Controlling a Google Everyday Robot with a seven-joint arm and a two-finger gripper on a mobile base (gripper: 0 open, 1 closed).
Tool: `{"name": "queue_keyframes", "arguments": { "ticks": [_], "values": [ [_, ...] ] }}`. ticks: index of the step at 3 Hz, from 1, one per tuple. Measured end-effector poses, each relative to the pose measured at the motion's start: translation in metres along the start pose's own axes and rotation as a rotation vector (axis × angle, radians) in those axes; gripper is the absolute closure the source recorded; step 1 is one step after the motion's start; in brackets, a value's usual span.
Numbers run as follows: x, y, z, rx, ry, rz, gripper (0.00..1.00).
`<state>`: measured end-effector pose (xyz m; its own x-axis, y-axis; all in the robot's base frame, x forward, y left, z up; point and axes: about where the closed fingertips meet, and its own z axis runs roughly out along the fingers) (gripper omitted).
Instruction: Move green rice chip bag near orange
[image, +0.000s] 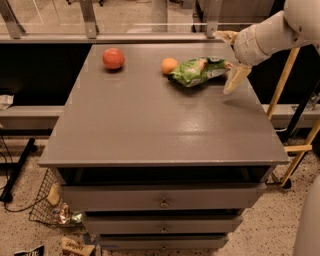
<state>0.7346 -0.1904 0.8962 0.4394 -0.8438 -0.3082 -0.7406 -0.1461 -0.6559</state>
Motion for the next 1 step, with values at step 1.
{"name": "queue_keyframes", "arguments": {
  "ticks": [1],
  "values": [
    [0.0125,0.0083,-0.0545,0.062,0.116,0.069,0.0]
  ]
}}
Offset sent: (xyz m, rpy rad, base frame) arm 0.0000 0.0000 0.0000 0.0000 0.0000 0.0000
